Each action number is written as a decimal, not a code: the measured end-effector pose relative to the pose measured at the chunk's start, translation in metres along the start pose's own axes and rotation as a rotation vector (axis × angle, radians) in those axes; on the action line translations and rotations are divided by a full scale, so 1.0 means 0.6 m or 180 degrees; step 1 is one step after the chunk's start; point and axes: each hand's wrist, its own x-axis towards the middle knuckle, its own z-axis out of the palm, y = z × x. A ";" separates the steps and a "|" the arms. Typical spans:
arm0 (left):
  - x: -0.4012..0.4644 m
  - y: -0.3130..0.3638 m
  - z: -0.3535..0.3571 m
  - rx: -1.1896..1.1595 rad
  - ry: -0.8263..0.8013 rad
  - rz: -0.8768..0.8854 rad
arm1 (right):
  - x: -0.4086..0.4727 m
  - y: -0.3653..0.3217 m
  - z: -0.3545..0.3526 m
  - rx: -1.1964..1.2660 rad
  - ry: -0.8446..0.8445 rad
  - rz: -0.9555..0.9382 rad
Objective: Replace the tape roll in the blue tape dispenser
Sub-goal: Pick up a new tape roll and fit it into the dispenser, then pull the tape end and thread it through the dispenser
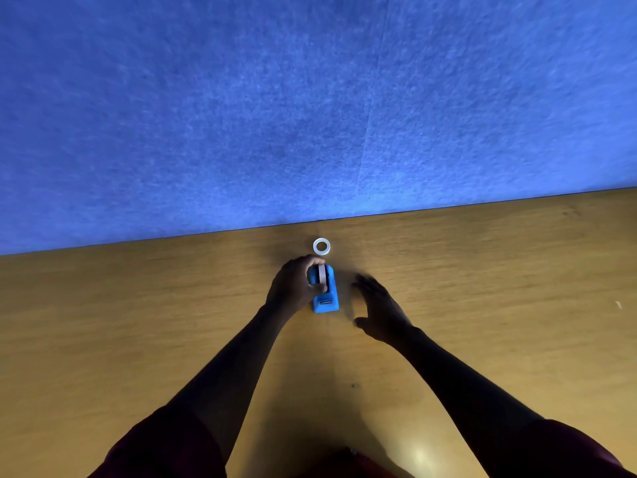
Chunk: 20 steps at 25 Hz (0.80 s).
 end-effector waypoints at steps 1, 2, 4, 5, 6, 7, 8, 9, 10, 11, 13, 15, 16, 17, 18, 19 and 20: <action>-0.001 -0.002 0.002 -0.0007 0.0008 0.0009 | 0.000 0.000 0.000 0.0003 -0.0002 0.0007; -0.001 -0.004 0.004 -0.0015 0.0012 0.0019 | 0.000 0.001 0.001 0.0007 -0.0001 0.0014; -0.003 -0.007 0.008 -0.0026 0.0007 0.0053 | 0.000 0.002 0.002 -0.0002 -0.0007 0.0037; -0.003 -0.008 0.008 -0.0018 0.0004 0.0065 | 0.001 0.002 0.003 -0.0015 -0.0007 0.0052; -0.003 -0.008 0.009 -0.0004 0.0001 0.0071 | 0.001 0.002 0.003 -0.0028 -0.0003 0.0068; -0.003 -0.008 0.009 0.0006 -0.0001 0.0072 | 0.001 0.002 0.004 -0.0037 0.0001 0.0083; -0.002 -0.008 0.009 0.0011 -0.0003 0.0071 | 0.000 0.002 0.005 -0.0039 0.0003 0.0091; -0.002 -0.009 0.009 0.0007 -0.0009 0.0068 | 0.000 0.002 0.006 -0.0037 -0.0001 0.0089; -0.003 -0.009 0.009 -0.0001 -0.0024 0.0067 | 0.000 0.003 0.006 -0.0041 -0.0008 0.0083; -0.004 -0.009 0.009 -0.0016 -0.0047 0.0067 | 0.001 0.003 0.006 -0.0050 -0.0019 0.0080; -0.009 -0.009 0.007 -0.0096 -0.0108 0.0041 | 0.002 0.006 0.007 -0.0039 -0.0042 0.0083; -0.013 -0.010 0.003 -0.0228 -0.0166 -0.0034 | 0.004 0.008 0.009 0.0003 -0.0045 0.0095; -0.015 -0.010 0.001 -0.0284 -0.0177 -0.0075 | 0.004 0.008 0.010 0.0011 -0.0050 0.0117; -0.017 -0.012 -0.001 -0.0322 -0.0168 -0.0119 | 0.005 0.009 0.011 0.0006 -0.0054 0.0144; -0.020 -0.015 -0.003 -0.0337 -0.0148 -0.0155 | 0.006 0.009 0.012 -0.0010 -0.0051 0.0168; -0.023 -0.019 -0.005 -0.0333 -0.0131 -0.0184 | 0.007 0.009 0.013 -0.0026 -0.0047 0.0189; -0.027 -0.024 -0.007 -0.0321 -0.0137 -0.0218 | 0.008 0.010 0.014 -0.0030 -0.0048 0.0210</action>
